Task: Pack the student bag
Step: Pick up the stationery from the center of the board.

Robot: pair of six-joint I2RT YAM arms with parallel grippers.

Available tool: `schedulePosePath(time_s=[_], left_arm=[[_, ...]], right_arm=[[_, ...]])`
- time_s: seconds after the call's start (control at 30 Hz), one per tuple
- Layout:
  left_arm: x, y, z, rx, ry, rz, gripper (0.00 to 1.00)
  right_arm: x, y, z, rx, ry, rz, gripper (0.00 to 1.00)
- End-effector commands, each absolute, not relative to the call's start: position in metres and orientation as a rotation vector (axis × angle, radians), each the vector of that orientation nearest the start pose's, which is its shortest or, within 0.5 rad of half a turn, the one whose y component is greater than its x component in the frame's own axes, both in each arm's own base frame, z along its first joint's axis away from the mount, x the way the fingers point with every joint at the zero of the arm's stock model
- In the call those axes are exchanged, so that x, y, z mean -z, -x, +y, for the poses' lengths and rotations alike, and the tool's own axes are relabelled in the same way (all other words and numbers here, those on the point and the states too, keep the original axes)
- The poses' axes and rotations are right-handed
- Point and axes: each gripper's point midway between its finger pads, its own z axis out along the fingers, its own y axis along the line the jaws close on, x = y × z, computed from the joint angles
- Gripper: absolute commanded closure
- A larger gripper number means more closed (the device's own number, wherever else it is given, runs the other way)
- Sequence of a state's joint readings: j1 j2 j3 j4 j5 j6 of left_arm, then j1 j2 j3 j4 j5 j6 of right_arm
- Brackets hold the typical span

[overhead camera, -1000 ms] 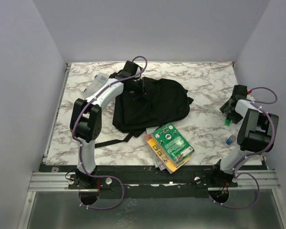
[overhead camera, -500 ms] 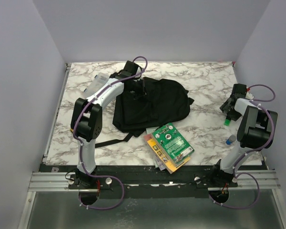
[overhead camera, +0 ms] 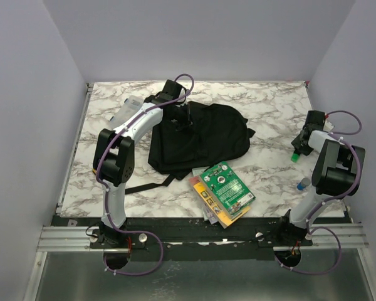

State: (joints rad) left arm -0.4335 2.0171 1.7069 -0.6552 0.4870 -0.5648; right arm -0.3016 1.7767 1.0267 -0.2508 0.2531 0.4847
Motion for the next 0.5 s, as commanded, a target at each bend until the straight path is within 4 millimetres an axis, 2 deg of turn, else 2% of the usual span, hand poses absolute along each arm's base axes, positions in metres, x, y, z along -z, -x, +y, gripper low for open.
schedulePosePath(time_s=[0.0,0.17,0.3,0.37,0.4,0.47], left_arm=[[-0.151,-0.388,-0.306,1.08,-0.067,2.662,1.0],[-0.15,-0.388,-0.307,1.08,-0.066,2.665,1.0],[-0.15,-0.389,-0.306,1.074,-0.068,2.662,1.0],[-0.151,-0.389,-0.306,1.072,-0.07,2.66,1.0],[-0.151,-0.389,-0.305,1.067,-0.071,2.657,1.0],[-0.151,-0.39,-0.304,1.057,-0.074,2.654,1.0]], right_arm=[[-0.005,-0.359,-0.121,0.139,-1.058,2.376,0.61],[-0.014,-0.365,-0.109,0.041,-1.019,2.367,0.77],[-0.031,-0.375,-0.096,-0.08,-0.947,2.331,0.9],[-0.045,-0.382,-0.086,-0.161,-0.895,2.299,0.96],[-0.065,-0.391,-0.068,-0.269,-0.822,2.257,0.99],[-0.079,-0.397,-0.052,-0.339,-0.768,2.233,0.99]])
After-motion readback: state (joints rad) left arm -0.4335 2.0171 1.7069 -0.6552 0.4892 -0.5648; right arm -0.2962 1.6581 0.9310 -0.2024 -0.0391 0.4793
